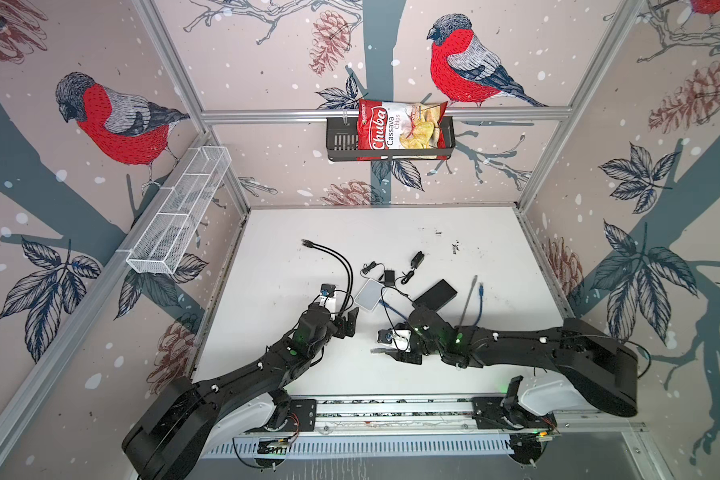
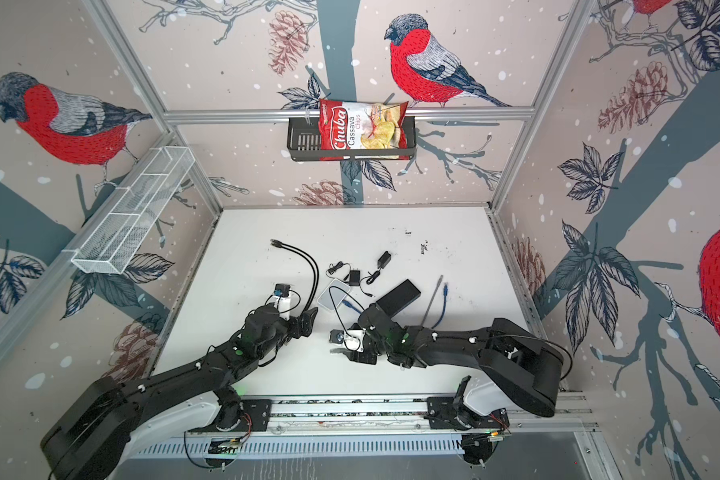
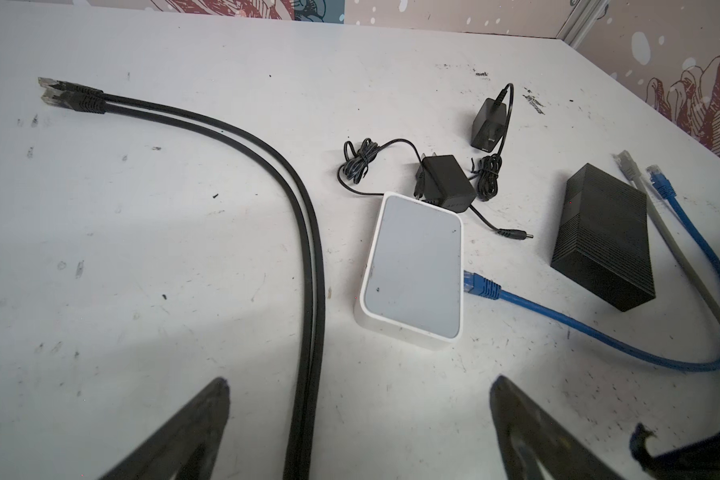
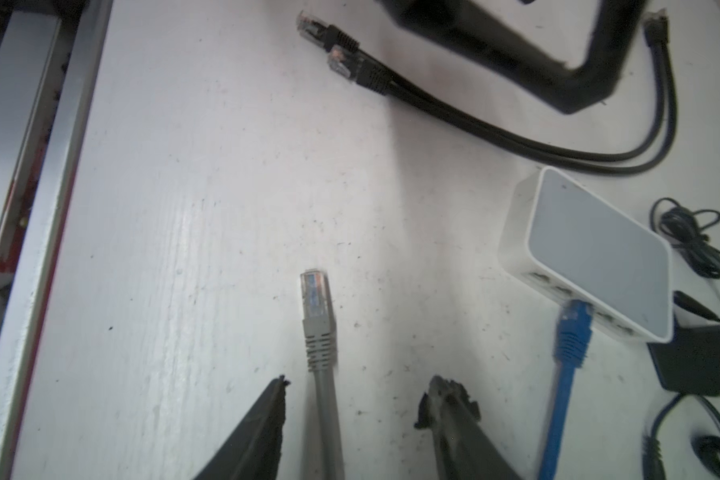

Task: Insert the plug into the switch port
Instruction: 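Move the right gripper to the grey ethernet cable and grasp its plug, then carry the grey plug to the router port beside the blue plug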

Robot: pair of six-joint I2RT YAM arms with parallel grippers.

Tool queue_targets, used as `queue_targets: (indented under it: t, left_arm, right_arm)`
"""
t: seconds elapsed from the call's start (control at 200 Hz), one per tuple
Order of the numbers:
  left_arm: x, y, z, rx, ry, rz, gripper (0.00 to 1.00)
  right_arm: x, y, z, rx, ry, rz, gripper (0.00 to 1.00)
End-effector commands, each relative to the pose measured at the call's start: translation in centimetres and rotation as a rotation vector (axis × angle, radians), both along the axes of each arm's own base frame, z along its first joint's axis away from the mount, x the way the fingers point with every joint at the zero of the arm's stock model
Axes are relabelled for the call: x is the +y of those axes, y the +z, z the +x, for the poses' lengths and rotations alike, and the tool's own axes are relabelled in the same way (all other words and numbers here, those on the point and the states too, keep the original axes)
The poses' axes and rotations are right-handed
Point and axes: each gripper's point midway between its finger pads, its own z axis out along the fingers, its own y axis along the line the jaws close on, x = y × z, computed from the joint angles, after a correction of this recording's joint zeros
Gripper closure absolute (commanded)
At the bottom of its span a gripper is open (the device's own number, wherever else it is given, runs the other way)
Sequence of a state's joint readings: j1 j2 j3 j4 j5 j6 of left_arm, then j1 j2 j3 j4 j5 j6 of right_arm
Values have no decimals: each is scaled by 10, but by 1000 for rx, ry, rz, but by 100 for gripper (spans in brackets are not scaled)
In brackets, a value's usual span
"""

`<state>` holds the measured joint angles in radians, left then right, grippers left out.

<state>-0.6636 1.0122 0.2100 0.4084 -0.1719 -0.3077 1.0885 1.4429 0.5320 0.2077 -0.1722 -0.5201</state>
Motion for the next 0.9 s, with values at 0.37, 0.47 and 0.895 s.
queue_targets:
  t: [0.37, 0.47, 0.895]
  left_arm:
    - [3, 2, 3, -13, 27, -6, 4]
    - [3, 3, 4, -13, 28, -9, 4]
    - [4, 1, 8, 5, 57, -12, 4]
  right_arm:
    - [13, -20, -7, 35, 43, -53, 62]
    - [15, -27, -9, 54, 53, -80, 65]
    - [13, -37, 6, 69, -12, -131, 88]
